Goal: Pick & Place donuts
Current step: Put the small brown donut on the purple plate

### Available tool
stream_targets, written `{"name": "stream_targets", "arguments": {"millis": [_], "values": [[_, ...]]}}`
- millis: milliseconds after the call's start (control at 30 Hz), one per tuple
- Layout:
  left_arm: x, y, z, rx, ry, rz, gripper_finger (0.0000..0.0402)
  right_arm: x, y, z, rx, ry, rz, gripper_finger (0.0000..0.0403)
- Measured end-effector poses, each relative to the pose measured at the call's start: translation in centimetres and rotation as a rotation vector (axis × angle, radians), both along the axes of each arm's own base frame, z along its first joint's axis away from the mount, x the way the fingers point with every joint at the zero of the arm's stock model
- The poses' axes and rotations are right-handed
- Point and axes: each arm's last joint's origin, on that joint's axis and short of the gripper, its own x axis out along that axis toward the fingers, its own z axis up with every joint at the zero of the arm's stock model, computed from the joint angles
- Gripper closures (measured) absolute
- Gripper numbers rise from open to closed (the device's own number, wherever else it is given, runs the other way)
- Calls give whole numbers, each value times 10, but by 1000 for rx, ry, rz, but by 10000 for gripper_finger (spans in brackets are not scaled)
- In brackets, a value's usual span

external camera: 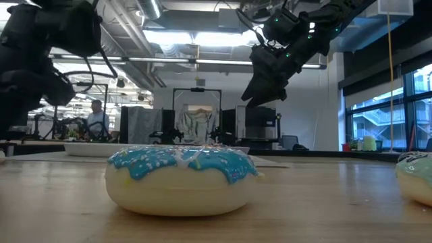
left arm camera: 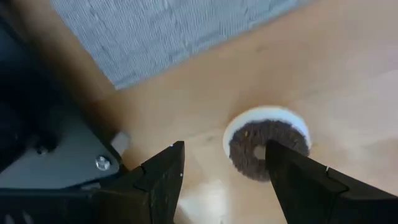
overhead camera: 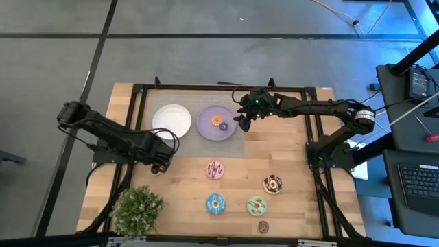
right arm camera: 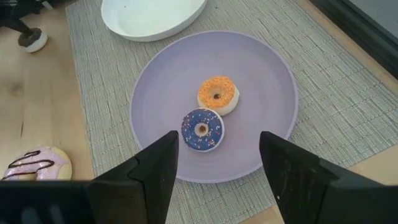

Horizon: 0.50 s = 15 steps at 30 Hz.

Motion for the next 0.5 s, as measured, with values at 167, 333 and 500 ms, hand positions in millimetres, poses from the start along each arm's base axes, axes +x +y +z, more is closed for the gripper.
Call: {"name": "stream_targets", "arguments": {"millis": [167, 333, 500], "values": [[3, -2, -6, -43, 35, -55, 195, 0, 0, 0, 0, 0, 0, 177], [9, -3, -12, -23, 7, -75, 215, 0, 0, 0, 0, 0, 1, 177], [15, -4, -17, -29, -22, -86, 236, 0, 0, 0, 0, 0, 1, 177]]}}
